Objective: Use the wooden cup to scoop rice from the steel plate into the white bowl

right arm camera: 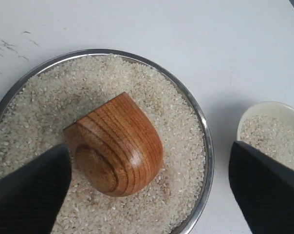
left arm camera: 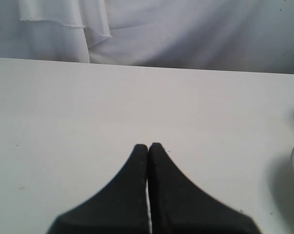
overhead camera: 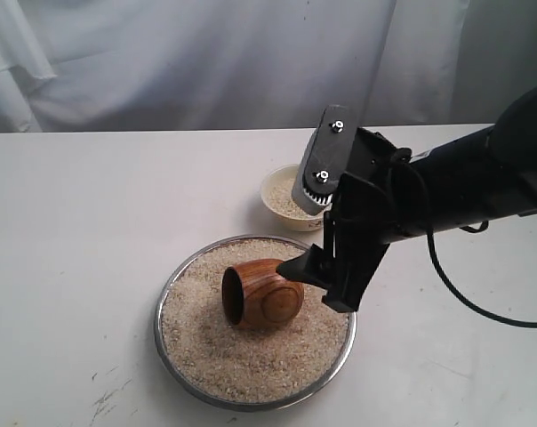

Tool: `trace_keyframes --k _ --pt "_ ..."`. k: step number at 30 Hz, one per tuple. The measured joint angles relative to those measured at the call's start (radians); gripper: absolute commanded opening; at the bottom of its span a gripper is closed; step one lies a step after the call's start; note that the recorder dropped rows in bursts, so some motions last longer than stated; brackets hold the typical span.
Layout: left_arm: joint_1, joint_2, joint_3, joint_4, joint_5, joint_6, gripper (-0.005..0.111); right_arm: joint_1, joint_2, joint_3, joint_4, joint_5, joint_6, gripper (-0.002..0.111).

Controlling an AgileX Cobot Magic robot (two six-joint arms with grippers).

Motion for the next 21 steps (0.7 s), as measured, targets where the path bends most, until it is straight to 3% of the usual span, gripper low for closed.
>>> trace_keyframes --k 10,17,21 --pt "0.000 0.000 0.000 0.000 0.000 0.000 0.000 0.000 0.000 0.000 -0.019 -0.022 -0.052 0.080" --pt "0.000 0.000 0.000 0.000 0.000 0.000 0.000 0.000 0.000 0.000 -0.054 -0.060 -0.197 0.069" --pt "0.000 0.000 0.000 0.000 0.000 0.000 0.000 0.000 0.004 0.000 -0.055 -0.065 -0.219 0.069"
